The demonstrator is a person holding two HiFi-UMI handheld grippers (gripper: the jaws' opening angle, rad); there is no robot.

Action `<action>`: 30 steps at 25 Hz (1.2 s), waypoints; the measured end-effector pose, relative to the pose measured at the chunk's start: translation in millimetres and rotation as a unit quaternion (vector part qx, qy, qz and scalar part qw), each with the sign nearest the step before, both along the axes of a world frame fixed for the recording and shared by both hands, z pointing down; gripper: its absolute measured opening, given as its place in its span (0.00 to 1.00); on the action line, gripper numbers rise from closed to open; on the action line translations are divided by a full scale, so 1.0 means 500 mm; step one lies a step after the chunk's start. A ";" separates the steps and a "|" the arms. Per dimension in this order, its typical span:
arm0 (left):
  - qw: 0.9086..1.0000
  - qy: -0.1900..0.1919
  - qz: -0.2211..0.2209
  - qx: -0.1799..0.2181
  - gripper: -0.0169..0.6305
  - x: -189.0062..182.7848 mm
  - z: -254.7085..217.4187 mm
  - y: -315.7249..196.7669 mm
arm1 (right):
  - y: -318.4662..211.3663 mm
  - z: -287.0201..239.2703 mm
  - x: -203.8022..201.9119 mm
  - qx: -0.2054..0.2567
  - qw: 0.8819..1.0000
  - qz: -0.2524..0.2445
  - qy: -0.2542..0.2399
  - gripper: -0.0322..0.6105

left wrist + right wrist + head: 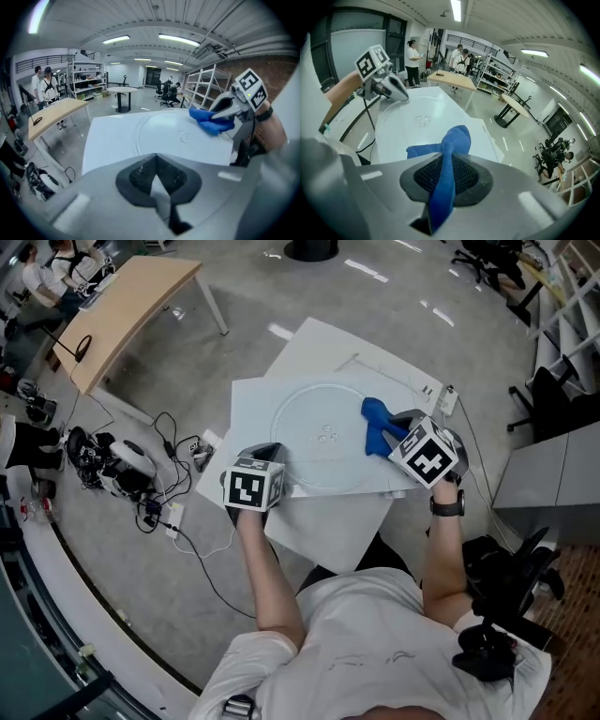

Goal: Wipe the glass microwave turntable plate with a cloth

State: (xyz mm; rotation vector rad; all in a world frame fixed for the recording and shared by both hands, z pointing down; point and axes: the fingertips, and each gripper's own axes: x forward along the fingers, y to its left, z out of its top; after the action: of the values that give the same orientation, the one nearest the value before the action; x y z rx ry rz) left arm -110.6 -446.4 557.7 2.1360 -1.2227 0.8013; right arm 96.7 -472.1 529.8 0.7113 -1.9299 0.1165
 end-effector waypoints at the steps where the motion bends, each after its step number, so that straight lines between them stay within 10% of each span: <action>1: 1.000 -0.001 0.006 0.001 0.03 0.005 0.003 0.002 | 0.021 0.003 0.001 -0.008 1.000 -0.003 0.005 0.14; 17: 0.998 0.054 0.028 0.011 0.03 0.037 -0.009 0.009 | 0.194 0.005 -0.178 -0.053 0.990 -0.121 -0.052 0.14; 30: 0.997 0.051 -0.052 0.020 0.03 -0.097 -0.041 0.046 | 0.141 -0.005 -0.378 -0.062 0.970 -0.202 -0.117 0.14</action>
State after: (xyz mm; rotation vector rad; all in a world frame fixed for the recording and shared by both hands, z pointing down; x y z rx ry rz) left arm -159.1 -423.5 537.3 2.0983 -1.2962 0.6203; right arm -92.2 -401.4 527.5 0.2178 -2.2333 0.0679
